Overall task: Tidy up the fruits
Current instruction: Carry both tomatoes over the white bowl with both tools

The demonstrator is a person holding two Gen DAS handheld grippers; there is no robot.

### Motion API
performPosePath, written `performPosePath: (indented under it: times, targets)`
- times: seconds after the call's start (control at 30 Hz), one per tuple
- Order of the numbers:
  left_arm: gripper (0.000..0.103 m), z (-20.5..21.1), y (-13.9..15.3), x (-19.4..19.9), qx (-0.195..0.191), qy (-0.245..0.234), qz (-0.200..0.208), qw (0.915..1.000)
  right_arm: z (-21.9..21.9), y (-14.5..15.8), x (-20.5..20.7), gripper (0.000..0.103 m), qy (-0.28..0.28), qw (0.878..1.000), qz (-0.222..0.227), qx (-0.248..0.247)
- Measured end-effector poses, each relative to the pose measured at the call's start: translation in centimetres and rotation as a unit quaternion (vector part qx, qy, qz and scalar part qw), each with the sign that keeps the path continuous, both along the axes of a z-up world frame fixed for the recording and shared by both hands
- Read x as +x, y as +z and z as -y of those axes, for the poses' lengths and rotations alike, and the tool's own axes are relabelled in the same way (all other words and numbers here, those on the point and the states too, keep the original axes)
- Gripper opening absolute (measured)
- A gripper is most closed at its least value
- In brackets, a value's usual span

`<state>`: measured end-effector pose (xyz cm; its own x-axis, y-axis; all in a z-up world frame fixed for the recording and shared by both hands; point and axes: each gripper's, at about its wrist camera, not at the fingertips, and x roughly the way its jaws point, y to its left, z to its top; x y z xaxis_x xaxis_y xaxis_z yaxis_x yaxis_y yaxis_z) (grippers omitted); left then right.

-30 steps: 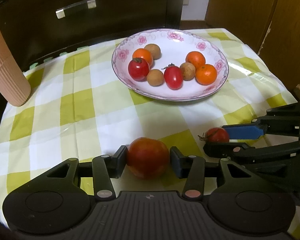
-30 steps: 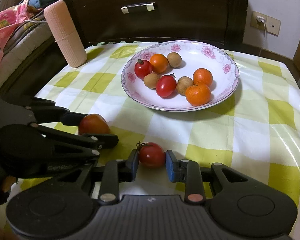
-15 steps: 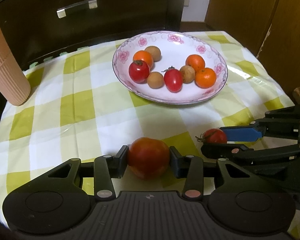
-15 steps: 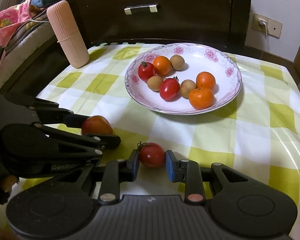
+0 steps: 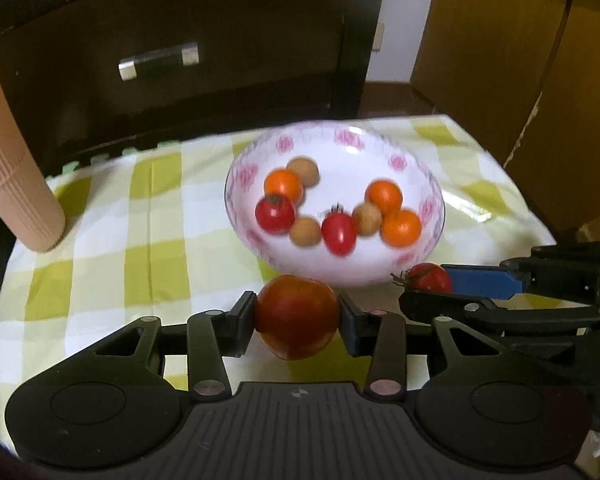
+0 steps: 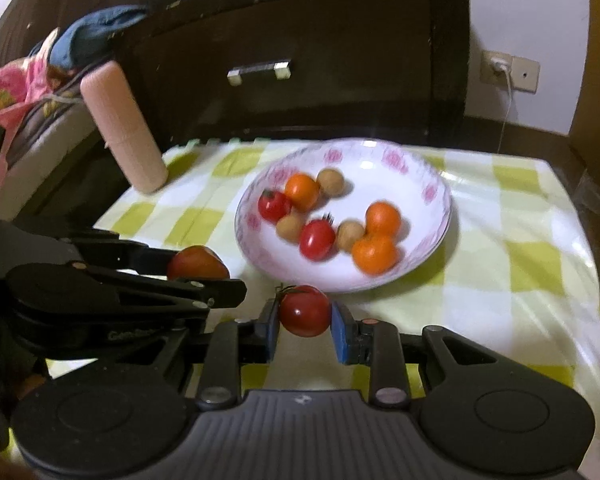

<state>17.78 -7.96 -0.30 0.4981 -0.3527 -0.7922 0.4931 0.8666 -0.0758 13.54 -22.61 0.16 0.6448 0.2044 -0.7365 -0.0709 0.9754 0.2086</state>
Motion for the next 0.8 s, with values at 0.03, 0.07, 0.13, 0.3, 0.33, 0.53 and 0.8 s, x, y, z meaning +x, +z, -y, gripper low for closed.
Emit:
performPosePath:
  times: [0.03,0.07,0.13,0.3,0.33,0.53,0.8]
  targets:
    - [0.050,0.2,0.2,0.2,-0.002,0.002,0.002,1.0000,0.2,0.1,0.2,0.029,-0.004,1.000,0.003,0.001]
    - [0.050,0.4,0.3,0.4,-0.004,0.003,0.004,1.0000,0.4,0.3,0.4,0.029,-0.008,1.000,0.005,0.003]
    - [0.050,0.7,0.3,0.8,-0.008,0.007,0.003,0.9999,0.6,0.3,0.8,0.029,-0.015,1.000,0.007,0.002]
    - [0.050,1.5,-0.5,1.9,-0.015,0.016,-0.008,0.9997,1.3,0.0,1.6,0.029,-0.028,1.000,0.008,0.007]
    - [0.050,1.5,-0.6,2.0,-0.016,0.018,-0.008,0.9997,1.4,0.0,1.7,0.029,-0.029,1.000,0.010,0.007]
    - [0.050,2.0,-0.7,2.6,-0.014,0.024,-0.002,0.9996,1.8,-0.2,2.4,0.029,-0.035,0.999,0.013,0.007]
    - [0.050,3.0,-1.0,3.1,0.001,0.024,0.010,0.9996,2.4,-0.8,3.2,0.029,-0.044,0.999,0.006,0.009]
